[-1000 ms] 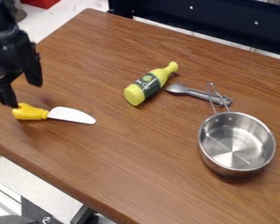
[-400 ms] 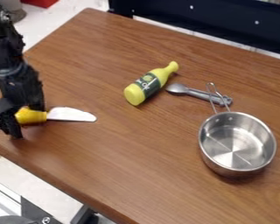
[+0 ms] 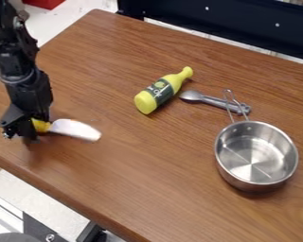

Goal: Put the knife in the pot

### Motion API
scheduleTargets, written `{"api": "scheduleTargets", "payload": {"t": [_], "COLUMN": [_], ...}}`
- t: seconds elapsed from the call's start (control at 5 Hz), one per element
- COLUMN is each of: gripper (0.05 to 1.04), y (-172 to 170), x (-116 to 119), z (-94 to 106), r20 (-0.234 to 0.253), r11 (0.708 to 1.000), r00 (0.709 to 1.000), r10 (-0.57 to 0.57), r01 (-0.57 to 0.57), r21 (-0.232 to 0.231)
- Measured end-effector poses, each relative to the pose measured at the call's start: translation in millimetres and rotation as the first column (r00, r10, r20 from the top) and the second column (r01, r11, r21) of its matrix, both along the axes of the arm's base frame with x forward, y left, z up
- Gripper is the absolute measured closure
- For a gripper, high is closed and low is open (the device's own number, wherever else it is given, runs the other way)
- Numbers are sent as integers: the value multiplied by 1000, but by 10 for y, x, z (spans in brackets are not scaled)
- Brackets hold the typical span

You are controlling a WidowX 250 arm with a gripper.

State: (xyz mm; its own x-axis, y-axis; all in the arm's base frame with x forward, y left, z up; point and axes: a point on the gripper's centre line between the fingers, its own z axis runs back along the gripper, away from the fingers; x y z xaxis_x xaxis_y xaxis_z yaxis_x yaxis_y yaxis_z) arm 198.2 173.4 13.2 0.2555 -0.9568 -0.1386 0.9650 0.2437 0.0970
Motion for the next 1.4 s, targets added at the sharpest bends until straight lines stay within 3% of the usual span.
{"api": "scheduleTargets", "payload": {"t": [0.2, 0.4, 0.6, 0.8, 1.0, 1.2, 1.4], "gripper": [736, 736, 736, 736, 736, 736, 736], "y": [7, 9, -31, -119, -191, -399, -717], "x": [35, 53, 66, 35, 92, 140, 244], "z": [-6, -4, 8, 51, 281, 452, 637], "r20": [15, 28, 28, -12, -7, -51, -59], "r11": [1000, 1000, 997, 988, 981, 968, 949], "r00": [1000, 999, 997, 992, 990, 985, 971], "r10": [15, 22, 70, 123, 141, 167, 233], "r01": [-15, -23, -69, -123, -141, -173, -240], "r21": [20, 20, -20, -90, -136, -181, -203]}}
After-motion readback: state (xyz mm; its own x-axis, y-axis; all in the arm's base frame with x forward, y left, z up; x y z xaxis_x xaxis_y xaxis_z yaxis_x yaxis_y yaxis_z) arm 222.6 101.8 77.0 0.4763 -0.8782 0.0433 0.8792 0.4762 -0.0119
